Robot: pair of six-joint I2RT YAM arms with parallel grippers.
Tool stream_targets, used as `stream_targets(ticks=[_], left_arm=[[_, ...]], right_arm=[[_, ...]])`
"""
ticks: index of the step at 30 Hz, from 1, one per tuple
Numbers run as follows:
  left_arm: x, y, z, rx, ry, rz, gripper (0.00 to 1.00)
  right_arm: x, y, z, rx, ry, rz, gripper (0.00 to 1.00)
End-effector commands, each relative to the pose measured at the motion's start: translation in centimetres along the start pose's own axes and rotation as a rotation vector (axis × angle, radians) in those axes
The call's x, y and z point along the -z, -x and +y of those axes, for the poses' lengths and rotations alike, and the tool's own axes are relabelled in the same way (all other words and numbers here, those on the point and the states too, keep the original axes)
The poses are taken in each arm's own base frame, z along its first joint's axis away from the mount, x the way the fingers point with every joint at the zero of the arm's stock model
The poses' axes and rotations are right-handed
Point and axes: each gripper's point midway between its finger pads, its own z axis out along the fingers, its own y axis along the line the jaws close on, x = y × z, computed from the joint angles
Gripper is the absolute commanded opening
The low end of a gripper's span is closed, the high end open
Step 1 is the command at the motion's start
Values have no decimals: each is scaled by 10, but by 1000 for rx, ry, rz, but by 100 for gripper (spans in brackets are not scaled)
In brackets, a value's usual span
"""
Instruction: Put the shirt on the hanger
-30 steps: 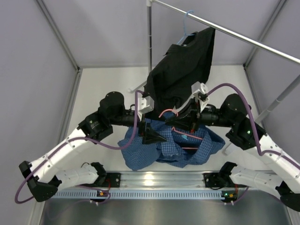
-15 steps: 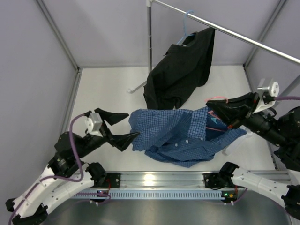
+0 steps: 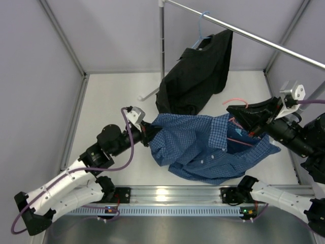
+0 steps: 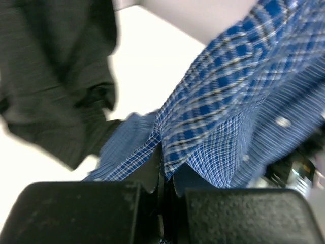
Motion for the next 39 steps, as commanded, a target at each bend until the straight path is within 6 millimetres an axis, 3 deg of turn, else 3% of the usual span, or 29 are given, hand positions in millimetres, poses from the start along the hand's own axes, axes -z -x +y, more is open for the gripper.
stream_targets(ticks=[1,3,4,5,6,8,15,17,18,19,20,21,22,24,25,27,28,29,30,31,32,33,34,35,36,38,39], left_arm=[[9,42,42,64,269,-168,0],[23,46,70,125,442,-223,0],[28,37,79,132,495,-198,0],[33,36,84,157,531,-207,0],[36,35,87,161,556,-209,0],[41,29,95,178,606,-207,0],[10,35,50,145,327,-164,1],[6,35,43,130,283,-144,14],[5,38,39,119,263,-145,25],[6,42,36,108,247,-149,66],[8,45,34,94,237,-154,96],[10,48,32,80,227,-153,98],[19,66,27,47,209,-189,98],[30,82,20,20,188,-208,98],[42,108,12,-10,166,-261,98],[48,124,-5,-43,88,-269,98],[46,143,-14,-66,56,-279,98],[41,149,-24,-81,5,-255,98],[13,124,-29,-98,-45,-107,98],[12,152,-41,-118,-87,-122,98],[3,151,-47,-139,-126,-76,98],[-20,132,-56,-188,-221,19,98],[-24,122,-61,-198,-262,86,98],[-24,138,-70,-239,-313,73,98],[-41,123,-73,-267,-368,137,98],[-44,109,-91,-249,-507,211,98],[-56,104,-95,-246,-549,240,98]], right_arm=[[12,23,-21,6,-131,-76,0],[16,19,-31,15,-184,-83,0],[20,19,-41,14,-239,-97,0],[20,12,-46,9,-266,-96,0],[28,22,-48,4,-283,-150,0],[32,19,-57,-11,-335,-172,0],[21,23,-47,-19,-279,-178,0],[20,25,-47,-16,-280,-179,0],[20,26,-46,-16,-272,-180,0],[22,28,-45,-16,-265,-186,0],[22,30,-44,-14,-264,-189,0],[23,30,-43,-14,-256,-191,0],[24,31,-42,-12,-248,-192,0],[21,27,-37,7,-218,-158,0],[22,28,-37,14,-220,-152,0],[19,20,-42,16,-247,-120,0],[17,14,-44,22,-251,-103,0],[16,12,-43,24,-247,-96,0],[14,4,-42,28,-235,-72,0],[12,-1,-39,44,-215,-53,0],[9,-6,-32,49,-175,-34,0],[9,-10,-30,52,-158,-19,0],[7,-18,-28,57,-144,4,0],[5,-22,-26,58,-130,18,0],[5,-25,-21,59,-99,30,0],[5,-33,-15,94,-53,57,0],[4,-38,-7,98,-5,66,0]])
